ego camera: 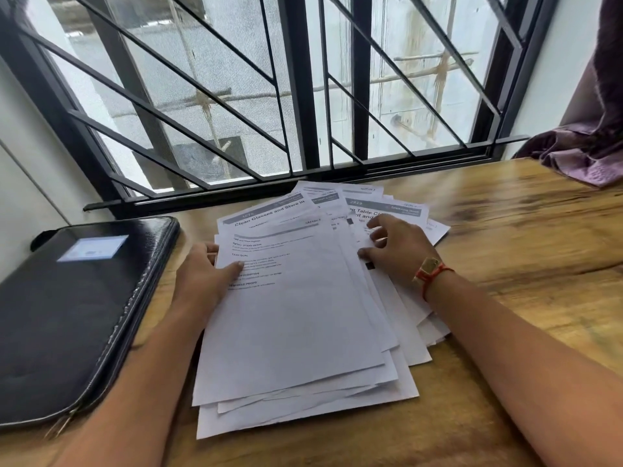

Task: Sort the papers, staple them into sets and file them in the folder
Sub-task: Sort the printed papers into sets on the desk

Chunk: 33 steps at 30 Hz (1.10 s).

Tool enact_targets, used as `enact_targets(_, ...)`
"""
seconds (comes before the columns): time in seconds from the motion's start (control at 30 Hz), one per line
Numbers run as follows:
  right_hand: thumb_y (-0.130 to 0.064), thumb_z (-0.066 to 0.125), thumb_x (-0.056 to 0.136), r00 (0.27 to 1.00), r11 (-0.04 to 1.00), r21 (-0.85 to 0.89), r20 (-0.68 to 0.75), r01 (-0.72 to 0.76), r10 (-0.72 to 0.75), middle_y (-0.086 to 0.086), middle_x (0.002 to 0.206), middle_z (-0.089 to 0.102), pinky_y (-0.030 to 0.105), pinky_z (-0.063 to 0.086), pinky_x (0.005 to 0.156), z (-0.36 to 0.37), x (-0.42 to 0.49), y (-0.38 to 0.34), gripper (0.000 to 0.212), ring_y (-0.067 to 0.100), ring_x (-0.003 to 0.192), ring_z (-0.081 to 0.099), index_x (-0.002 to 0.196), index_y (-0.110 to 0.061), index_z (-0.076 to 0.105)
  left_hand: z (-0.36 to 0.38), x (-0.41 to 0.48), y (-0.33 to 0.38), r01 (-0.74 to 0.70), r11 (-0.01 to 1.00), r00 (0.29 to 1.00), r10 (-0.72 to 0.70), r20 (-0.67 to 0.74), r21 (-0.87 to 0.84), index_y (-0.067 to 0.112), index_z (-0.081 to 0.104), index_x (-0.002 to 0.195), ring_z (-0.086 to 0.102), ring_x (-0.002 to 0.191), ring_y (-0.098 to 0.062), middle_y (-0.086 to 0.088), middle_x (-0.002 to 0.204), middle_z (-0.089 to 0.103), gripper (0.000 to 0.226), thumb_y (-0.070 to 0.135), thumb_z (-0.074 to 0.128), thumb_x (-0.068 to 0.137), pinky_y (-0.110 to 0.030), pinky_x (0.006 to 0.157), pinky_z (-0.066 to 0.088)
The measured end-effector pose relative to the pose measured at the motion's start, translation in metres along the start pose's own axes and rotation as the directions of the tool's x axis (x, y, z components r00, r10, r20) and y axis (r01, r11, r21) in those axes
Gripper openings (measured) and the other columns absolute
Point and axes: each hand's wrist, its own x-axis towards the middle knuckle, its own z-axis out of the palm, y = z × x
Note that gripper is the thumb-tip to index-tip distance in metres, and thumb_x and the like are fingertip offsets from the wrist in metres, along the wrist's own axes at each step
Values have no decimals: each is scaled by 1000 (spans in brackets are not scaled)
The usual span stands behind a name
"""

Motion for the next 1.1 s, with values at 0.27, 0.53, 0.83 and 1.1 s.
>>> enact_targets(0.27, -28, 84, 76, 997, 980, 185, -22, -67, 72, -12, 84, 67, 26, 47, 75, 0, 5, 4, 36, 9, 82, 64, 102, -28, 60, 2, -9, 6, -87, 989, 996, 88, -3, 119, 17, 55, 119, 64, 101, -26, -3, 111, 66, 46, 26, 81, 82, -44, 91, 53)
enact_targets(0.53, -26, 73, 86, 994, 991, 114, -73, -73, 82, -9, 83, 65, 22, 41, 75, 1, 8, 5, 7, 11, 84, 61, 92, -22, 72, 2, -10, 7, -82, 988, 996, 84, -7, 133, 17, 54, 118, 63, 103, -26, -1, 109, 64, 46, 26, 81, 82, -43, 91, 52)
enact_targets(0.83, -28, 67, 91, 973, 996, 86, -231, -7, 26, -11, 79, 62, 20, 41, 66, -1, 6, 3, 3, 10, 75, 58, 91, -25, 69, 5, -14, 10, -114, 973, 992, 124, -38, 200, 11, 53, 123, 61, 109, -28, -5, 115, 64, 47, 22, 78, 84, -39, 91, 49)
enact_targets(1.1, -19, 62, 95, 941, 975, 208, -338, 72, 3, -5, 90, 64, 19, 40, 54, -1, 7, 4, 12, 16, 72, 61, 106, -21, 60, 11, -17, 14, -445, 773, 885, 455, 95, 453, 6, 49, 142, 47, 126, -36, -17, 134, 56, 68, 47, 66, 89, -45, 108, 32)
